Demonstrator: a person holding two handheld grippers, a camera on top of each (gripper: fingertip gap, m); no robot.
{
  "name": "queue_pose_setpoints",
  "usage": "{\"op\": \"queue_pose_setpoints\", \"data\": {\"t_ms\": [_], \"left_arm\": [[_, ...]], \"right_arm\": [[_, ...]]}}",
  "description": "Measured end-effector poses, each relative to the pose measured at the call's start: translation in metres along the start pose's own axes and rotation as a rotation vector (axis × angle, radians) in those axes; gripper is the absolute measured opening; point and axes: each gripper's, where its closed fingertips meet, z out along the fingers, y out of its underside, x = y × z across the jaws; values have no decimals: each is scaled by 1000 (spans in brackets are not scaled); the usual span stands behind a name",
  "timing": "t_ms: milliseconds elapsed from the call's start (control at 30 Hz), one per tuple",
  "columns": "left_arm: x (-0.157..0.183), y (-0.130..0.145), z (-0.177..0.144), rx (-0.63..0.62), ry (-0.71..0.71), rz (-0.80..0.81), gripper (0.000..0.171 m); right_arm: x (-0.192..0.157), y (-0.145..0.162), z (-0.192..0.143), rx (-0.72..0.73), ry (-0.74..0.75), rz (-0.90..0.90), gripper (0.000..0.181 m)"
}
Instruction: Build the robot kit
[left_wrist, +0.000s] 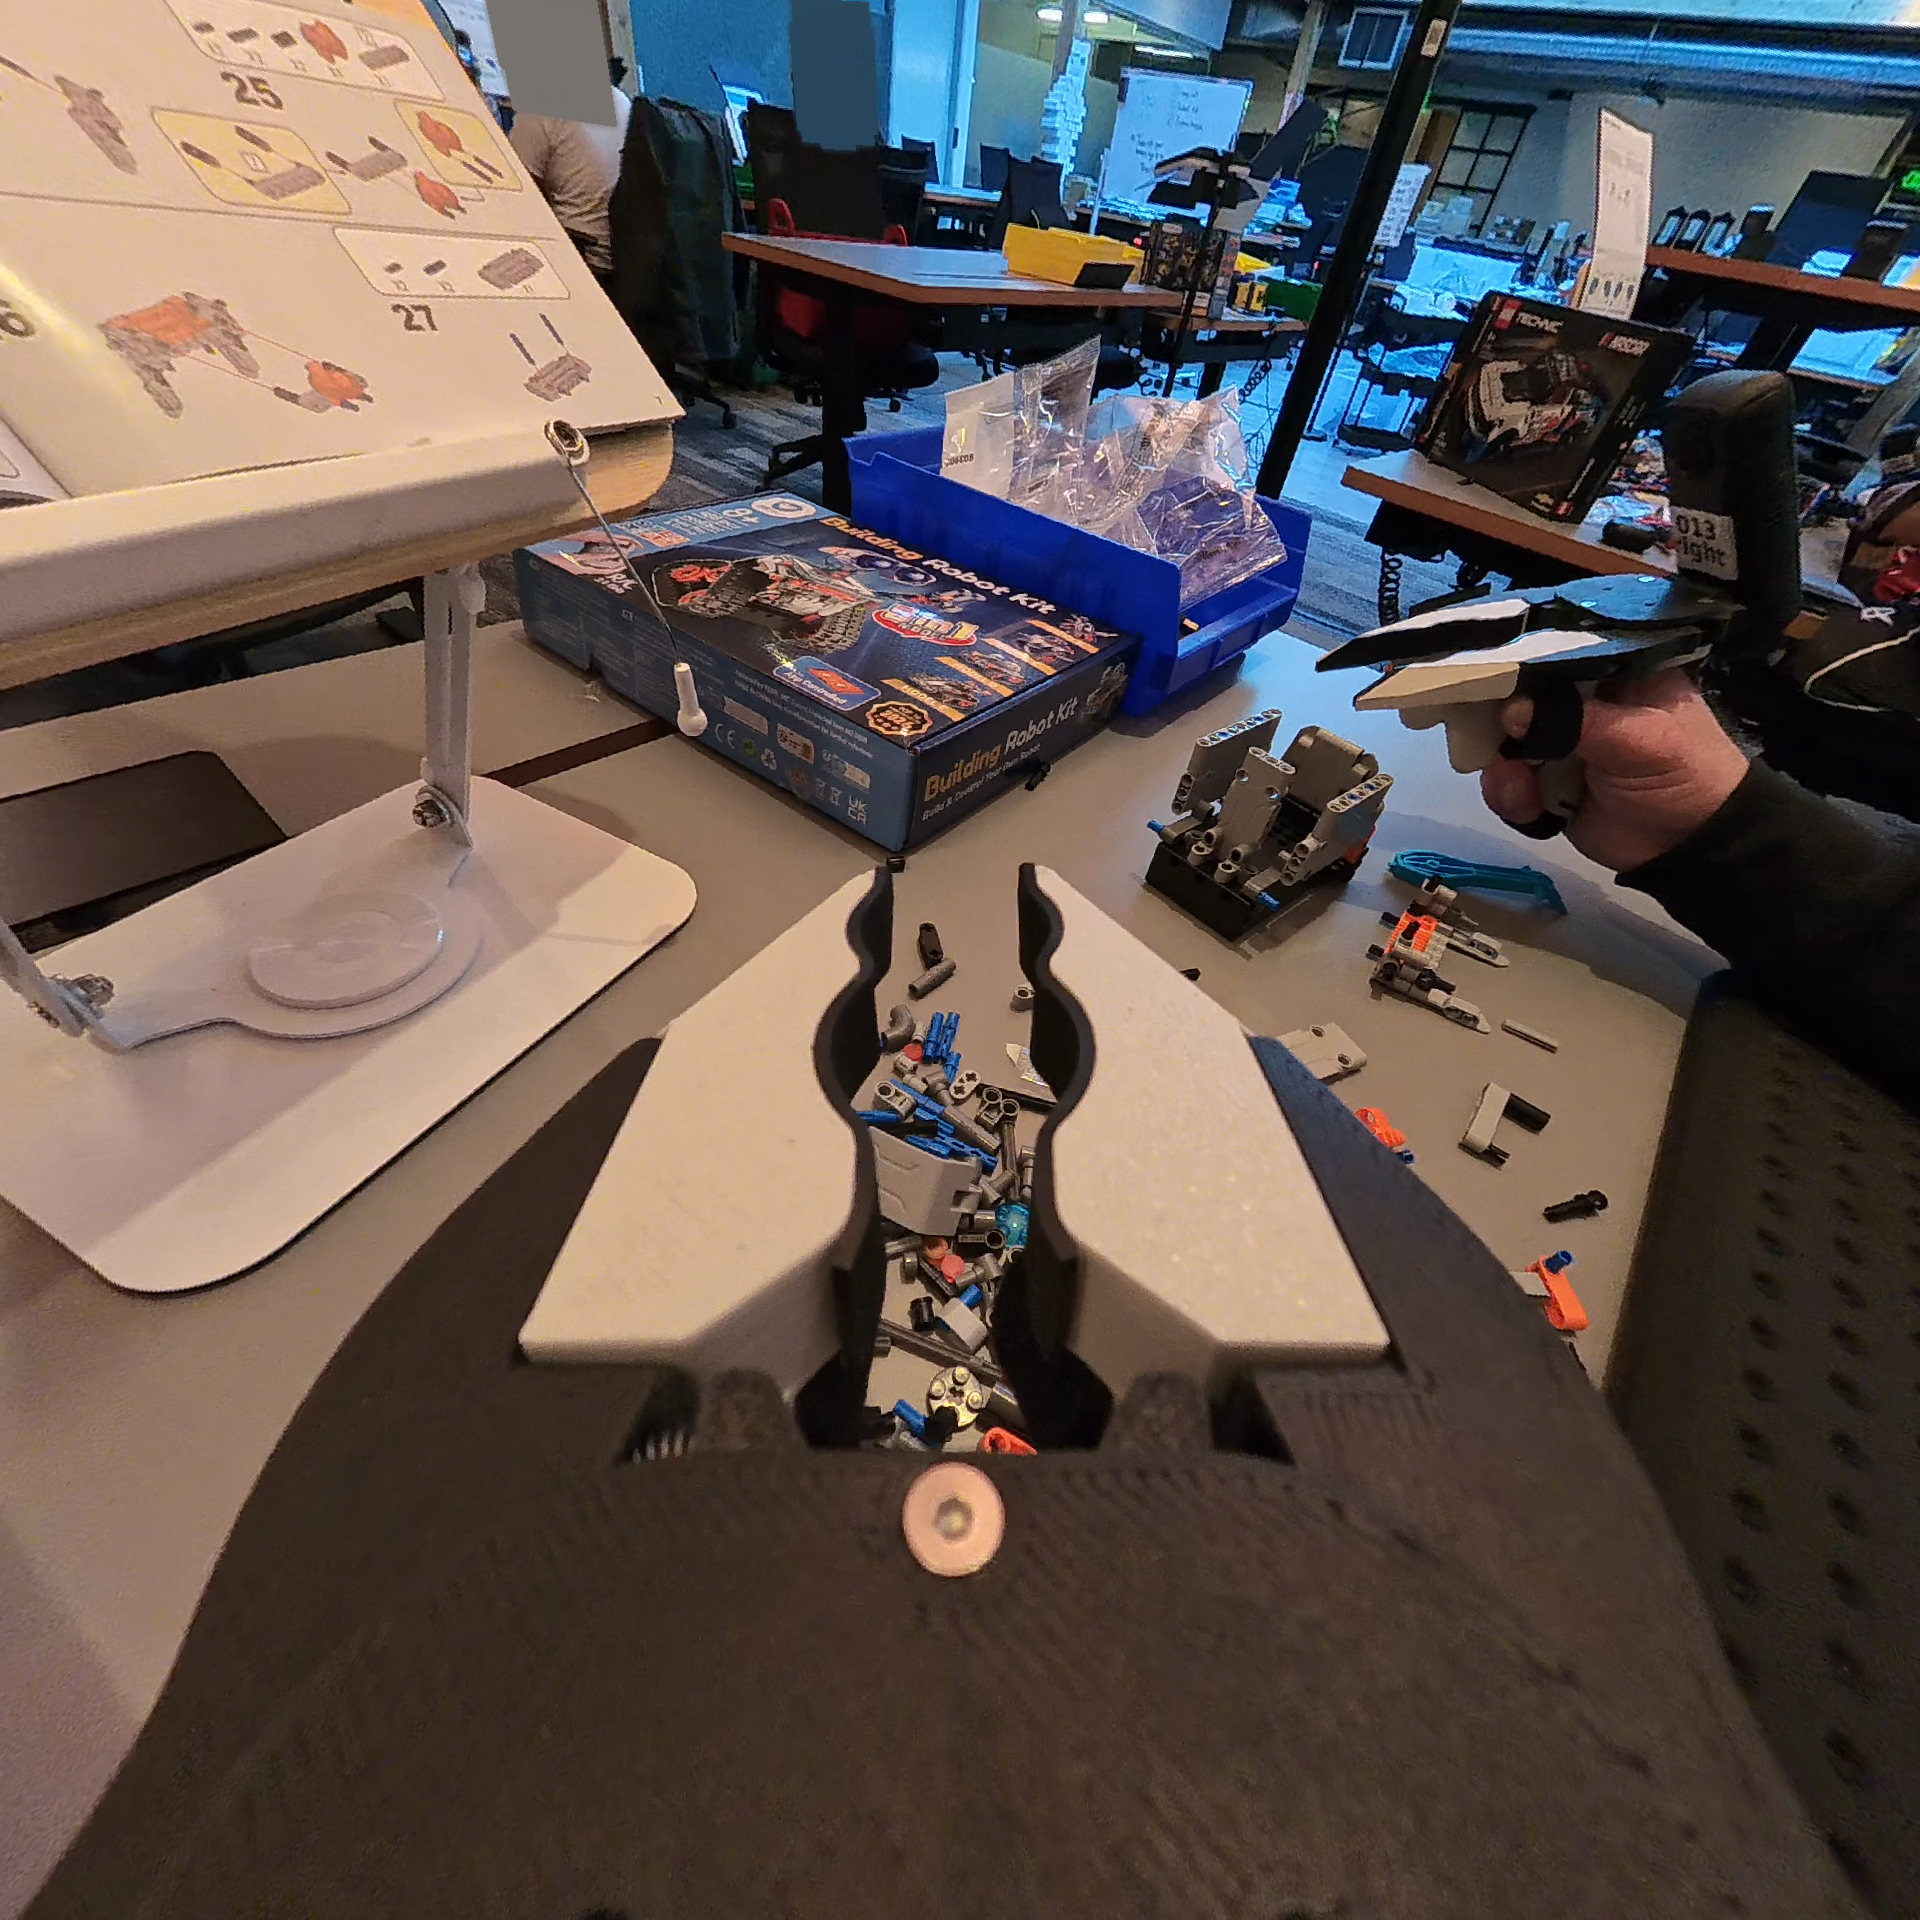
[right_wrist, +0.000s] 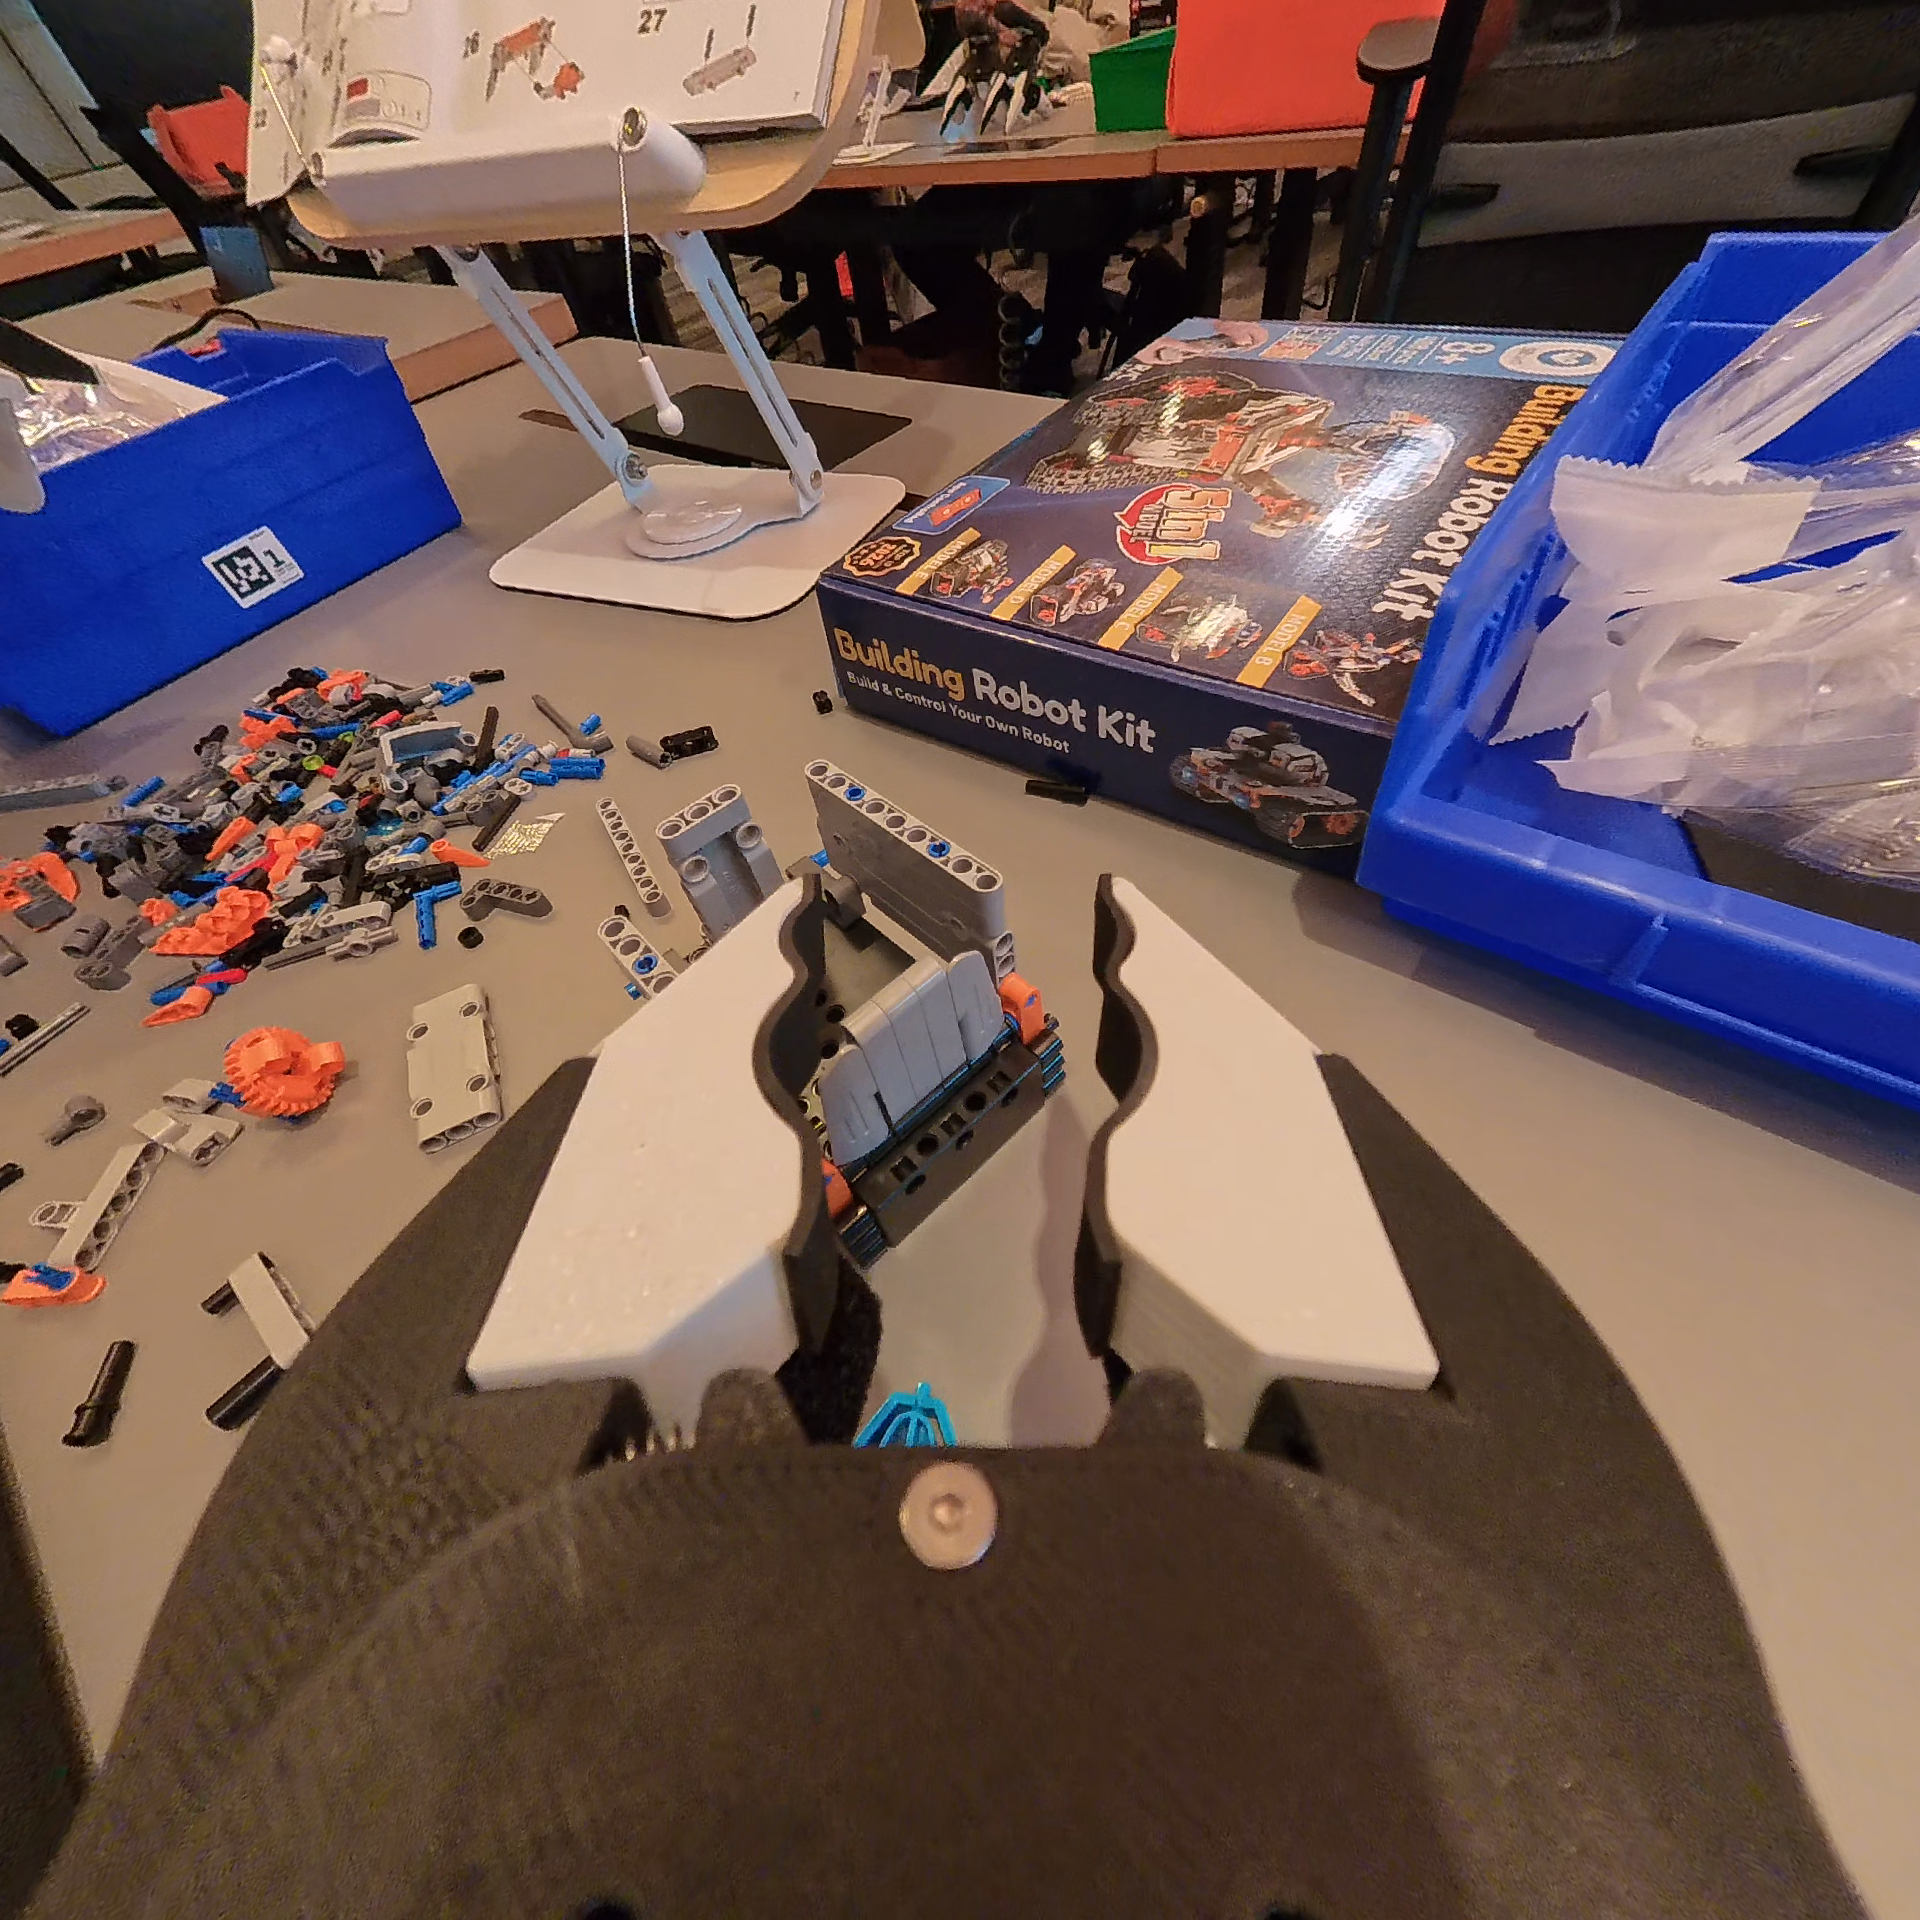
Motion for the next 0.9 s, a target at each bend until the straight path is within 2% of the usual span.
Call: {"op": "queue_pose_setpoints", "data": {"t_ms": [300,667,767,900], "left_arm": [[-3,-4,-3,21,-14,3,23],[-15,-17,-23,92,-49,-8,22],[-7,-29,-38,157,-35,49,18],[-18,-28,-56,143,-127,127,18]], "right_arm": [[-6,8,5,-42,-29,-15,49],[-12,27,14,-141,-56,-35,46],[-10,30,15,-154,-50,-31,46],[-8,29,15,-147,-40,-26,46]]}}
